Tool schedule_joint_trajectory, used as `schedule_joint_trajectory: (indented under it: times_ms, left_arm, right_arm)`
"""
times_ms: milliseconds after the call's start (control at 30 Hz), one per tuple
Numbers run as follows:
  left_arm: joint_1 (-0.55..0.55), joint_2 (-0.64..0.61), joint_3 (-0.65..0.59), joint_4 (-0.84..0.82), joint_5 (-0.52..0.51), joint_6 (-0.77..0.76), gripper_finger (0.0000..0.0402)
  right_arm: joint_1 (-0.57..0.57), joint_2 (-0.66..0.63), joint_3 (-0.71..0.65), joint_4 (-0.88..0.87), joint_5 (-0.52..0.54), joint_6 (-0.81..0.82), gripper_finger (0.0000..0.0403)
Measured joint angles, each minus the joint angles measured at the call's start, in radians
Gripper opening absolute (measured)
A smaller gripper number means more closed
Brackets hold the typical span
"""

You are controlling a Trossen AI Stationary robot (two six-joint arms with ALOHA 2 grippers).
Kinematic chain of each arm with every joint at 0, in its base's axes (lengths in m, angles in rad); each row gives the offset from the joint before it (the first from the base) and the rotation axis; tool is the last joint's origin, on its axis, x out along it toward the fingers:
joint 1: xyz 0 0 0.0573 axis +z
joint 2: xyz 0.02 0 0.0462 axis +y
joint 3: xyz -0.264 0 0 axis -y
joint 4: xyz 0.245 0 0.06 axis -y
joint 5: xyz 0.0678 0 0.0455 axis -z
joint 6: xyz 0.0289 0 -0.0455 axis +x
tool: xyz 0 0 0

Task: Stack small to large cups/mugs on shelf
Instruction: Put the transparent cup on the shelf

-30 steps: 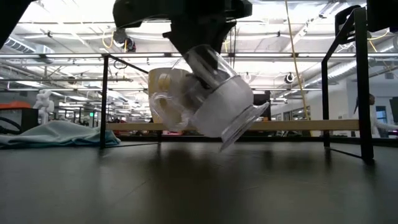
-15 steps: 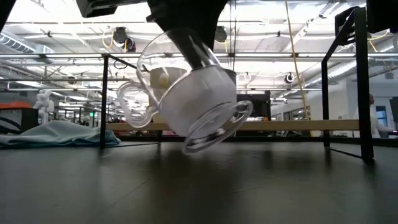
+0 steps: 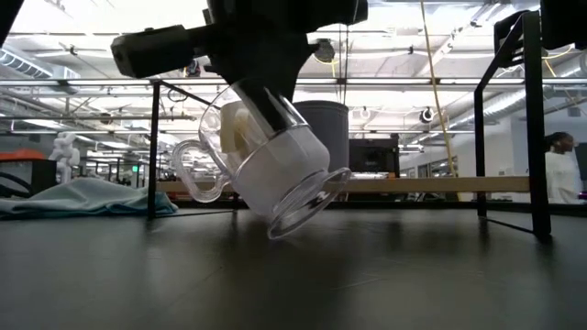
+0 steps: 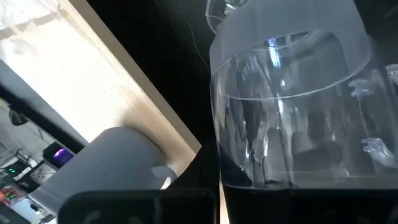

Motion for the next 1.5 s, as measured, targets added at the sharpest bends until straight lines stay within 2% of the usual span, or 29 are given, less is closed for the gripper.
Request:
schedule_joint_trajectory:
  times_ms: [200, 333, 500, 900, 1067, 1267, 1500]
  left_arm:
    - [-0.002, 0.006, 0.031, -0.019, -0.035, -0.004, 0.0000]
    - [-0.019, 0.011, 0.036, 0.011, -0.114, 0.061, 0.0000]
    - [-0.031, 0.012, 0.036, 0.069, -0.158, 0.134, 0.0000]
    - [-0.086, 0.014, 0.028, 0.237, -0.243, 0.517, 0.0000]
    - [-0.087, 0.014, 0.028, 0.305, -0.243, 0.579, 0.0000]
    - [-0.087, 0.020, 0.028, 0.309, -0.242, 0.653, 0.0001]
    - [-0.103, 0.077, 0.032, 0.310, -0.329, 0.721, 0.0005]
  right_arm:
    - [0.000, 0.000, 0.000, 0.000, 0.000, -0.001, 0.0000]
    - [0.000, 0.000, 0.000, -0.003, 0.000, -0.001, 0.0000]
    - [0.000, 0.000, 0.000, -0.011, 0.000, 0.005, 0.0000]
    - [0.000, 0.022, 0.000, -0.023, 0.000, 0.008, 0.0000]
    - [0.000, 0.054, 0.000, -0.019, 0.000, 0.019, 0.0000]
    - [0.000, 0.086, 0.000, 0.015, 0.000, 0.020, 0.0000]
    - [0.000, 0.106, 0.000, 0.017, 0.000, 0.031, 0.0000]
